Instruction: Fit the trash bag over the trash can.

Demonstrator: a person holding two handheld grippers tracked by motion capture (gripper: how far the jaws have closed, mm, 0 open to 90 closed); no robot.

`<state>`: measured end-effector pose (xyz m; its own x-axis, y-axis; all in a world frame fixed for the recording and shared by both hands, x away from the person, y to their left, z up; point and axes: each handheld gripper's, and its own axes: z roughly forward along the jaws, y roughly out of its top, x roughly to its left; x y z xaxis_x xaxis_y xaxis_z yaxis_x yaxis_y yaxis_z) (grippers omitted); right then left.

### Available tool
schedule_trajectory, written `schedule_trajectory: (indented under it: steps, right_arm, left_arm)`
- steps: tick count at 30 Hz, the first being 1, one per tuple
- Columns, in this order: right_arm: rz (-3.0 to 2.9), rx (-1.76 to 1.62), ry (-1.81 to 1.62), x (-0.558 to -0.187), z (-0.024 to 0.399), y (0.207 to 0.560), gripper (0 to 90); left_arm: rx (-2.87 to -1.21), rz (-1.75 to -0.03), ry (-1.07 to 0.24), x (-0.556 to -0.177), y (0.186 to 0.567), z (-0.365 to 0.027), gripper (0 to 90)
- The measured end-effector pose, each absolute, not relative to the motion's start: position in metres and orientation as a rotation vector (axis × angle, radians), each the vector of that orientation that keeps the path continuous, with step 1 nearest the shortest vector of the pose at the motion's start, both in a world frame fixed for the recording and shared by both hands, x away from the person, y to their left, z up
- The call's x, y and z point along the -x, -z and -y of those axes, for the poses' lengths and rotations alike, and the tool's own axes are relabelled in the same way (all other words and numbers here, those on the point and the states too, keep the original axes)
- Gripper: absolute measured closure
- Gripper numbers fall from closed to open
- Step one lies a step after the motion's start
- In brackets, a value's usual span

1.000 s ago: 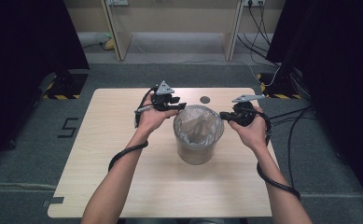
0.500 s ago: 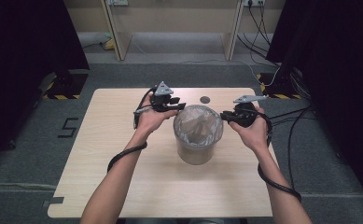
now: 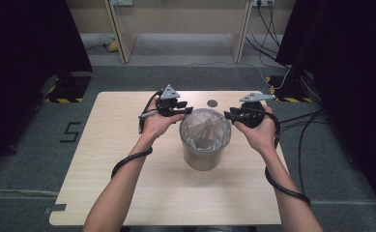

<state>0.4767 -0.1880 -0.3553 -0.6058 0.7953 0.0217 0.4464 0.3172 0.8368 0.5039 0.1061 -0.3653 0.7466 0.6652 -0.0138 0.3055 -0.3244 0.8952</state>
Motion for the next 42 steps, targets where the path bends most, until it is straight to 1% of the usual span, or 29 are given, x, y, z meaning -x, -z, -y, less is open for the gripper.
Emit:
schedule_trajectory:
  steps: [3, 5, 8, 11, 13, 17, 26, 37, 42]
  right_arm:
    - [-2.188, -1.117, -1.193, -0.473, 0.189, 0.358, 62.2]
    - [-2.191, -1.122, -1.185, -0.471, 0.19, 0.36, 61.1]
    - [-2.192, -1.106, -1.183, -0.466, 0.189, 0.36, 60.1]
    - [-2.22, -1.052, -1.184, -0.459, 0.182, 0.352, 59.9]
    - [-2.227, -1.041, -1.183, -0.457, 0.18, 0.35, 60.0]
    - [-2.322, -0.97, -1.157, -0.45, 0.165, 0.346, 59.8]
    - [-2.483, -0.896, -1.051, -0.443, 0.148, 0.355, 59.2]
    - [-2.549, -0.849, -0.968, -0.434, 0.15, 0.358, 59.4]
    - [-2.565, -0.836, -0.956, -0.432, 0.152, 0.359, 59.4]
  left_arm:
    - [-1.933, -0.709, -0.448, -0.497, 0.363, -0.105, 57.3]
    - [-1.942, -0.683, -0.453, -0.492, 0.362, -0.103, 57.2]
    - [-1.974, -0.62, -0.454, -0.482, 0.362, -0.096, 58.8]
    - [-2.023, -0.544, -0.441, -0.474, 0.361, -0.083, 61.3]
    - [-2.044, -0.517, -0.436, -0.472, 0.361, -0.078, 61.7]
    - [-2.112, -0.466, -0.435, -0.471, 0.365, -0.065, 65.5]
    - [-2.186, -0.454, -0.48, -0.476, 0.368, -0.06, 69.0]
    - [-2.247, -0.482, -0.644, -0.489, 0.37, -0.061, 70.5]
    - [-2.245, -0.483, -0.696, -0.491, 0.372, -0.062, 70.8]
